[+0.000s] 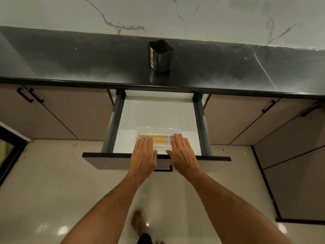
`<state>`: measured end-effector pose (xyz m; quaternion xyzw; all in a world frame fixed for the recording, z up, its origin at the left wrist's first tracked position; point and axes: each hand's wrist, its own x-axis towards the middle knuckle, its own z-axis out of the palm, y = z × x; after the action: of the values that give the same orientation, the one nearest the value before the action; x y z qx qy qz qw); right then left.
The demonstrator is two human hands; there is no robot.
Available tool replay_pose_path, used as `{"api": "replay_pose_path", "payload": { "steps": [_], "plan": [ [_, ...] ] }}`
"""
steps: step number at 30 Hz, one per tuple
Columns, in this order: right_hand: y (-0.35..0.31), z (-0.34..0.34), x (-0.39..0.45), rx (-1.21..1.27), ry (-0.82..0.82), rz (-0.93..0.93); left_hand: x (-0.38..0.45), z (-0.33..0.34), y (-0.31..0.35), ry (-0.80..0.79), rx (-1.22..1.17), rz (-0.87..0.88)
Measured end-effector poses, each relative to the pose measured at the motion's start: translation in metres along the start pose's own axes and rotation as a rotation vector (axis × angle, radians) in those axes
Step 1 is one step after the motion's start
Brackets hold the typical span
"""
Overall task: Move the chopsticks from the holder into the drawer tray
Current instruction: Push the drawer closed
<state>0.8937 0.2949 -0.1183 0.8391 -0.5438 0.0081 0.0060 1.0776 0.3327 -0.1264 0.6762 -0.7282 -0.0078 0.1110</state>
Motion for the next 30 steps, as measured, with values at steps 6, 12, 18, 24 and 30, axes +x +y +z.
{"api": "replay_pose_path", "payload": {
  "steps": [6, 12, 18, 24, 30],
  "plan": [
    [-0.017, 0.007, -0.058, 0.01, -0.006, -0.004, -0.059, -0.004, 0.012, 0.006, -0.015, 0.006],
    [-0.041, 0.021, -0.094, 0.038, 0.014, 0.001, -0.101, 0.011, 0.004, -0.064, -0.023, 0.013],
    [-0.052, 0.043, -0.095, 0.039, -0.024, -0.065, -0.106, 0.031, -0.007, -0.135, 0.017, 0.108],
    [-0.054, 0.063, -0.059, 0.049, -0.189, -0.116, -0.071, 0.058, -0.017, -0.241, 0.107, 0.192],
    [-0.054, 0.076, -0.031, 0.115, -0.316, -0.06, -0.054, 0.081, -0.021, -0.375, 0.099, 0.197]
  ]
}}
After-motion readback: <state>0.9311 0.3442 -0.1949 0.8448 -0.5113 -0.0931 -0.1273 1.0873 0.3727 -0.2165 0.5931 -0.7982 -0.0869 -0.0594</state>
